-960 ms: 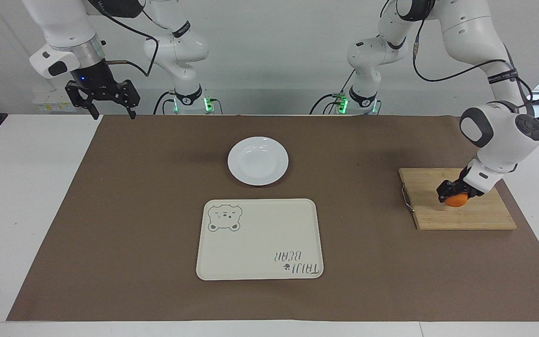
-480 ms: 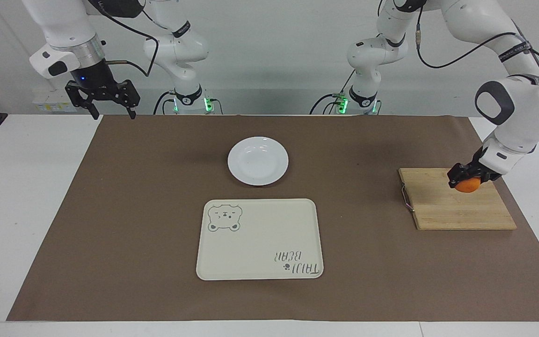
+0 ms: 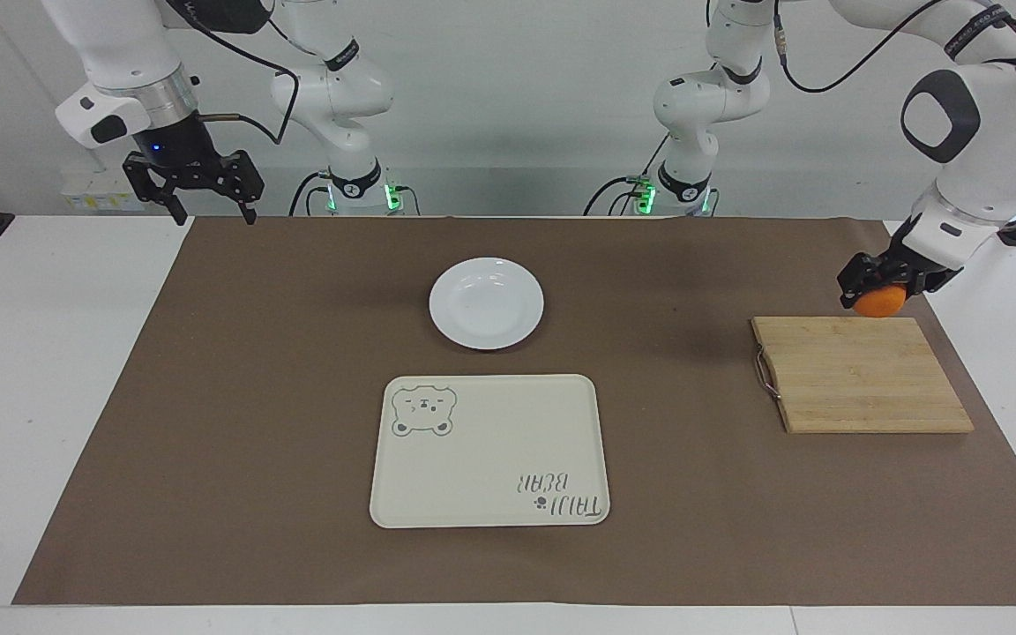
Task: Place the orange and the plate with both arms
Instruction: 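Carry the orange ball with the left gripper over the white plate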
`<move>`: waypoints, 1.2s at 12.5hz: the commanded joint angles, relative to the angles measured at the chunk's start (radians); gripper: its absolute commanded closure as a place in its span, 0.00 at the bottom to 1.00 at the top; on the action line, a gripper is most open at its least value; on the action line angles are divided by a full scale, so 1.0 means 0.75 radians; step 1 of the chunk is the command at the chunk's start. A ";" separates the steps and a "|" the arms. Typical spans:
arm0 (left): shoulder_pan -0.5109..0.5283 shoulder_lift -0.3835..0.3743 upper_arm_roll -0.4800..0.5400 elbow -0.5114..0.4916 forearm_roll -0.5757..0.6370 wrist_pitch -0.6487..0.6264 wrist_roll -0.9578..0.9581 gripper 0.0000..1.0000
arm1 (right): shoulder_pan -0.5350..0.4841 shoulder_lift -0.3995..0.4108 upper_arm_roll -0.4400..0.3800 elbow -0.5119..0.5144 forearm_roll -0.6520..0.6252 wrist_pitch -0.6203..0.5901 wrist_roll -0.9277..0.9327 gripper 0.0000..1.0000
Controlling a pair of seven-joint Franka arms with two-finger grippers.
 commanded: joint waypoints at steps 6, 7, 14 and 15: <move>-0.266 -0.021 0.004 0.028 0.022 -0.069 -0.299 1.00 | -0.006 -0.016 0.006 -0.005 0.015 -0.019 0.024 0.00; -0.305 -0.023 0.004 0.028 0.024 -0.069 -0.346 1.00 | -0.006 -0.016 0.006 -0.005 0.015 -0.019 0.024 0.00; -0.618 -0.076 0.002 -0.026 0.022 -0.063 -0.575 1.00 | -0.006 -0.016 0.004 -0.005 0.015 -0.019 0.024 0.00; -0.661 -0.084 0.000 -0.034 0.022 -0.057 -0.628 1.00 | -0.006 -0.016 0.004 -0.005 0.015 -0.019 0.024 0.00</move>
